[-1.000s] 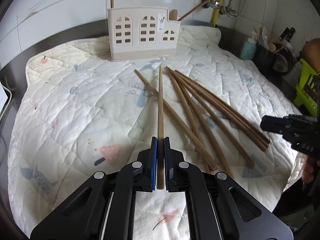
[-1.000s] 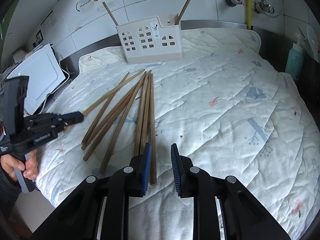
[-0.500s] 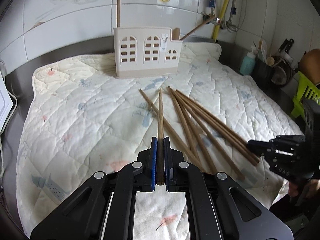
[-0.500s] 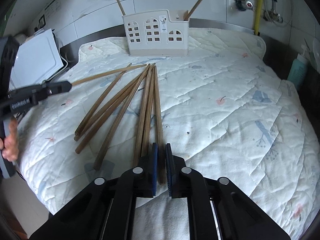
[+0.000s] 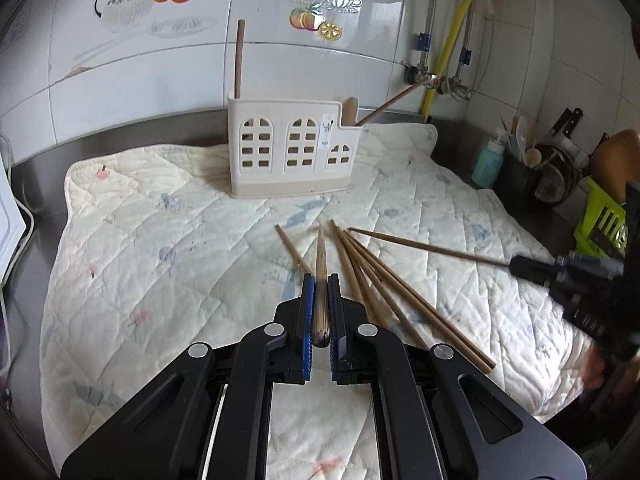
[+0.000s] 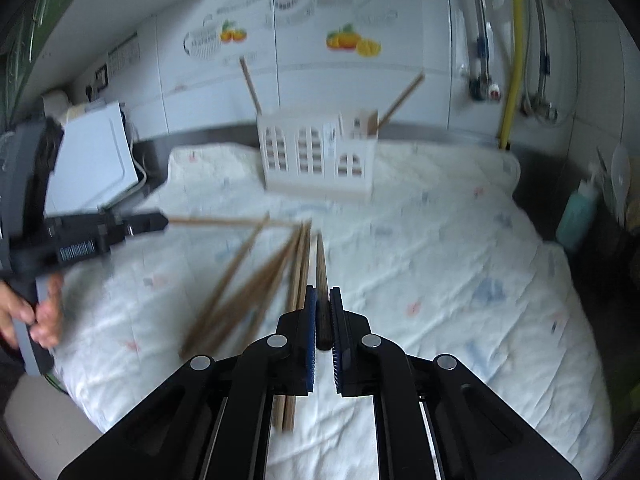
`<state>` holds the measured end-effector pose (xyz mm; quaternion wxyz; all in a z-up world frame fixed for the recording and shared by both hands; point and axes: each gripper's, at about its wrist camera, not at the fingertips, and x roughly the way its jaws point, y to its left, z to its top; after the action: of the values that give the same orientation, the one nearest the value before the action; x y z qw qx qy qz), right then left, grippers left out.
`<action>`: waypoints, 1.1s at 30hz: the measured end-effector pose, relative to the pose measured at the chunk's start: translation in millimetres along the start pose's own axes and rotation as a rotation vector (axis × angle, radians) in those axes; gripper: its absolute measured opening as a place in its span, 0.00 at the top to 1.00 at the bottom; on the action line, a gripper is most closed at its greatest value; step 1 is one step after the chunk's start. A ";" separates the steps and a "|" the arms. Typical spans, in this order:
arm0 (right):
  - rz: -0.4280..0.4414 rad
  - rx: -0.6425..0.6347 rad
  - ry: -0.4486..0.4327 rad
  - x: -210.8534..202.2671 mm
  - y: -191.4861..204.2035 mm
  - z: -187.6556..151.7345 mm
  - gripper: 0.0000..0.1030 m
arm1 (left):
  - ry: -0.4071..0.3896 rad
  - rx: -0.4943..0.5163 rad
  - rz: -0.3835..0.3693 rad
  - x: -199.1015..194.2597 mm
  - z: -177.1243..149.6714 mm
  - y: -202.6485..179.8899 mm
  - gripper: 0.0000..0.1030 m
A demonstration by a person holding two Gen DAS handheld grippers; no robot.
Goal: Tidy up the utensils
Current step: 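Lift the chopstick with the left tool to the holder while the right tool carries its own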
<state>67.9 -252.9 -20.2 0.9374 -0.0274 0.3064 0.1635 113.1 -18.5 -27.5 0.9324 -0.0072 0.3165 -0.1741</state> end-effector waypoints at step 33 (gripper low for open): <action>0.027 -0.080 -0.058 38.1 -46.3 257.1 0.94 | -0.230 0.096 -0.002 -25.8 179.0 2.8 0.96</action>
<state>257.1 -246.6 163.8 0.9418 -0.0560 0.2725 0.1889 201.0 -24.7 130.5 0.9617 0.0172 0.1987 -0.1881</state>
